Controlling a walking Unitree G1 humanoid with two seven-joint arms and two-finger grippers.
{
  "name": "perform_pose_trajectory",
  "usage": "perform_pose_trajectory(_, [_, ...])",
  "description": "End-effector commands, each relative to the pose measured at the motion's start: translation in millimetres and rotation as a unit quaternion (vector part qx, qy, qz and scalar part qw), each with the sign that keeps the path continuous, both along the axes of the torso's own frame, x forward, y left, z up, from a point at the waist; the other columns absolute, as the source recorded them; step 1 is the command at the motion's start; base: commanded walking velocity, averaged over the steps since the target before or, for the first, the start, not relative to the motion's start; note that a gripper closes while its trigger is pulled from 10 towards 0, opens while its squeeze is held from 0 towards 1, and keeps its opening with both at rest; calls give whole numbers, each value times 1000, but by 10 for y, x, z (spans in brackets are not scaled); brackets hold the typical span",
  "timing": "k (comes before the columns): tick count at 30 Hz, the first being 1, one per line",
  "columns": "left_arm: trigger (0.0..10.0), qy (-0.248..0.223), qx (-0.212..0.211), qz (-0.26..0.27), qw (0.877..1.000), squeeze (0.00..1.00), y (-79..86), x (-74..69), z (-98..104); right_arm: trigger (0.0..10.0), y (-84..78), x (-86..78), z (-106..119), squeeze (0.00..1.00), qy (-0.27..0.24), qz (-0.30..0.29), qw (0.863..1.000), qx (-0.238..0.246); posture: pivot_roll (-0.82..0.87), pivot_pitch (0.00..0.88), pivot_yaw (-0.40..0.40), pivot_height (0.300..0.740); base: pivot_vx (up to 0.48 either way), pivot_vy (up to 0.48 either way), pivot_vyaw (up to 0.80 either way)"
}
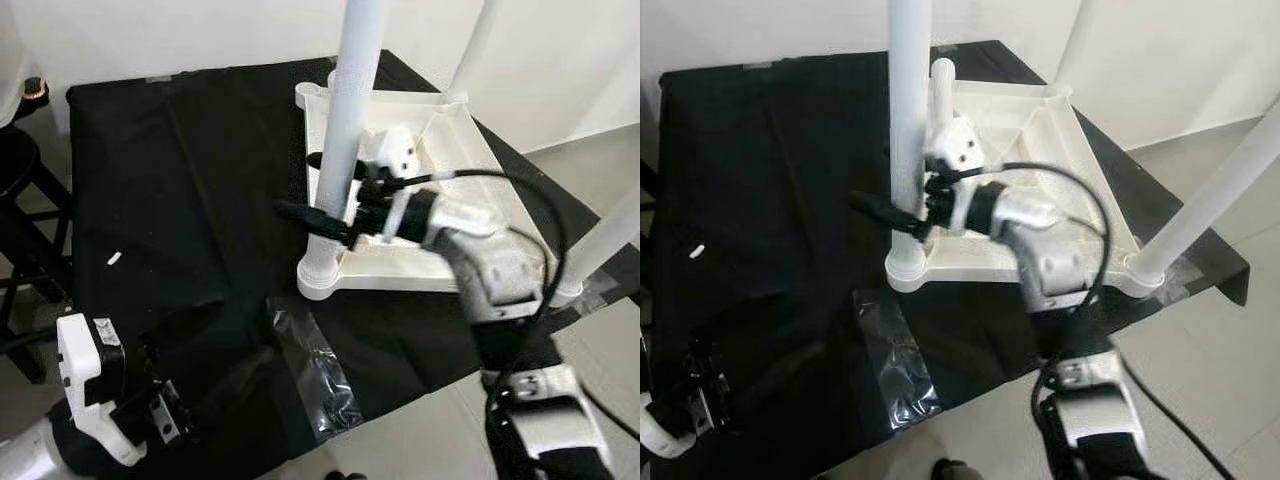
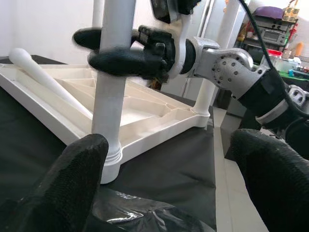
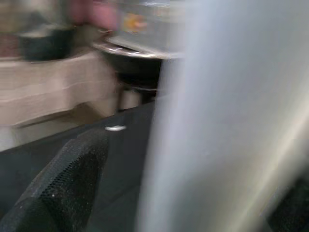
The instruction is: Building children table
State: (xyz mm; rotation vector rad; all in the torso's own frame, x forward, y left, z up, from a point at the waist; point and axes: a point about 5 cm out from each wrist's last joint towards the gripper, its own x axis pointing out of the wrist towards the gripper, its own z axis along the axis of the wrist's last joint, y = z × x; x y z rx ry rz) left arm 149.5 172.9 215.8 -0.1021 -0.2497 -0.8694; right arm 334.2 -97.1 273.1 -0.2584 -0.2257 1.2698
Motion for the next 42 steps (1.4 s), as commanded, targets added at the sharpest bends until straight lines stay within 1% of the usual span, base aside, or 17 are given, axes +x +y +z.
perform_pose_trajectory(1, [10000, 2, 3, -2, 1000, 0, -6, -34, 11, 10000, -24, -9, 0, 0, 4, 35, 999, -15, 181, 215, -103, 740, 0, 0, 0])
perform_pose_trajectory(3, [10000, 7, 6, 2, 1000, 0, 9, -68, 13, 10000, -69, 49, 40, 0, 18, 77, 996, -29, 193, 226, -104, 740, 0, 0, 0])
perform_pose_trajectory(8, [10000, 11, 8, 6, 1000, 0, 16, -105, 20, 10000, -121, 125, 113, 0, 24, 103, 994, -26, 202, 243, -109, 740, 0, 0, 0])
perform_pose_trajectory(9, [10000, 14, 8, 10, 1000, 0, 26, -124, 21, 8549, -166, 156, 126, 0, 28, 118, 992, -35, 204, 248, -109, 740, 0, 0, 0])
perform_pose_trajectory(12, [10000, 15, 9, 11, 1000, 0, 30, -129, 21, 8549, -178, 170, 132, 0, 27, 118, 992, -38, 204, 248, -109, 740, 0, 0, 0])
perform_pose_trajectory(13, [10000, 16, 9, 12, 1000, 0, 33, -136, 23, 4431, -189, 177, 141, 0, 27, 122, 991, -38, 205, 255, -108, 740, 0, 0, 0])
perform_pose_trajectory(14, [10000, 16, 9, 12, 1000, 0, 33, -136, 23, 4431, -189, 177, 141, 0, 27, 122, 991, -38, 205, 255, -108, 740, 0, 0, 0])
perform_pose_trajectory(15, [10000, 17, 9, 12, 1000, 0, 33, -143, 23, 0, -205, 191, 143, 0, 29, 128, 990, -41, 205, 256, -108, 740, 0, 0, 0])
perform_pose_trajectory(25, [10000, 21, 10, 16, 1000, 0, 32, -176, 28, 0, -260, 240, 136, 0, 25, 140, 988, -56, 199, 269, -113, 740, 0, 0, 0])
perform_pose_trajectory(28, [10000, 22, 9, 16, 1000, 0, 28, -177, 25, 0, -226, 303, 106, 0, -1, 65, 997, -48, 182, 266, -121, 740, 0, 0, 0])
perform_pose_trajectory(30, [10000, 22, 8, 17, 1000, 0, 32, -178, 21, 0, -145, 344, 16, 0, -13, -23, 999, -37, 170, 265, -123, 740, 0, 0, 0])
perform_pose_trajectory(31, [10000, 22, 8, 17, 1000, 0, 37, -176, 19, 0, -31, 308, -133, 0, -10, -91, 995, -35, 166, 267, -121, 740, 0, 0, 0])
perform_pose_trajectory(34, [10000, 23, 8, 17, 1000, 0, 41, -174, 16, 0, 68, 243, -272, 0, -3, -153, 988, -29, 165, 268, -120, 740, 0, 0, 0])
perform_pose_trajectory(36, [10000, 22, 6, 14, 1000, 0, 34, -155, 15, 0, 300, 10, -545, 0, 31, -280, 959, 14, 154, 264, -106, 740, 0, 0, 0])
perform_pose_trajectory(37, [10000, 22, 6, 14, 1000, 0, 34, -155, 15, 0, 300, 10, -545, 0, 31, -280, 959, 14, 154, 264, -106, 740, 0, 0, 0])
perform_pose_trajectory(38, [10000, 20, 3, 8, 1000, 0, 15, -126, 13, 0, 471, -166, -642, 0, 63, -336, 938, 52, 141, 251, -98, 740, 0, 0, 0])
perform_pose_trajectory(42, [10000, 16, 0, 0, 1000, 0, -16, -86, 9, 0, 687, -145, -567, 0, 68, -316, 943, 75, 140, 233, -103, 740, 0, 0, 0])
